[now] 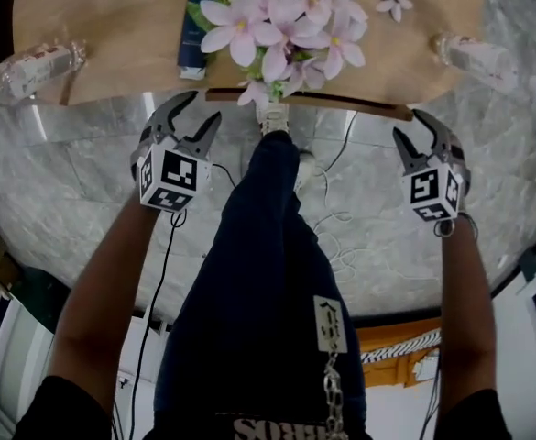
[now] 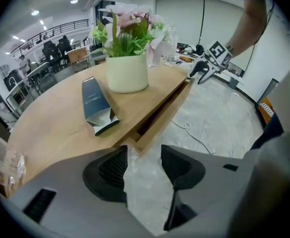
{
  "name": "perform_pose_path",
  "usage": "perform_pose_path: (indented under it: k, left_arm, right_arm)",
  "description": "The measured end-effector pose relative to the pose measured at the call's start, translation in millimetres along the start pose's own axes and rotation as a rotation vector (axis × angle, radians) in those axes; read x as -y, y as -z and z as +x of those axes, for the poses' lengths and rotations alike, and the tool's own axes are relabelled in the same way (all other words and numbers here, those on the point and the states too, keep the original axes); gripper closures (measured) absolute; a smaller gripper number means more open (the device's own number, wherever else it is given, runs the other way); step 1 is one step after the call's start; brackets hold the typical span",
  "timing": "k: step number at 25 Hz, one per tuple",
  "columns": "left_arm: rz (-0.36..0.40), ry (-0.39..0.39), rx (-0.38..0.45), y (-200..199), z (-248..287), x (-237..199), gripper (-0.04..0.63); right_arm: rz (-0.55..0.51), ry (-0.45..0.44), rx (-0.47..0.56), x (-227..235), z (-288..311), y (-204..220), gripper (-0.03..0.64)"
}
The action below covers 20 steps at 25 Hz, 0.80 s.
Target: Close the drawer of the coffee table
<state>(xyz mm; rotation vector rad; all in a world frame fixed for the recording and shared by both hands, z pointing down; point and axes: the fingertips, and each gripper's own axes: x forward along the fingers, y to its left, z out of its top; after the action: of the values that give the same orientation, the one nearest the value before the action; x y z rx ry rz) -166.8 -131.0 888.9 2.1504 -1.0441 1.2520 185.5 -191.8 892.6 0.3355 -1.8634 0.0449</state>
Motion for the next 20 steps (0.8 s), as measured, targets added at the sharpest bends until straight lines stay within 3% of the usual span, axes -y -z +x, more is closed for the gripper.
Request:
perform_pose_path:
  k: [9,14,16,18,20]
  left_arm:
    - [0.075,0.019,-0.040,18,39,7,0.362]
    - [0.049,0.014,-0.063,22,64,8,0.362]
    - [0.019,-0.015,-0.062,21,66,6,0.364]
    - [-0.002,-0.053,-0.069,21,65,0,0.431]
    - [-0.014,-0.073,-0.084,21,64,-3,0.431]
  right_arm:
    - [-0.153,-0.041,-0.074,-8,38,6,0.397]
    - [-0.188,-0.027,-0.059,-9,52,6,0.402]
    - [-0.192,0.006,-0.048,-6,54,5,0.474]
    - [-0.197,0.013,-0.032,-5,54,2,0.474]
    - [-0.205,0.004,-0.021,-5,54,1,0.480]
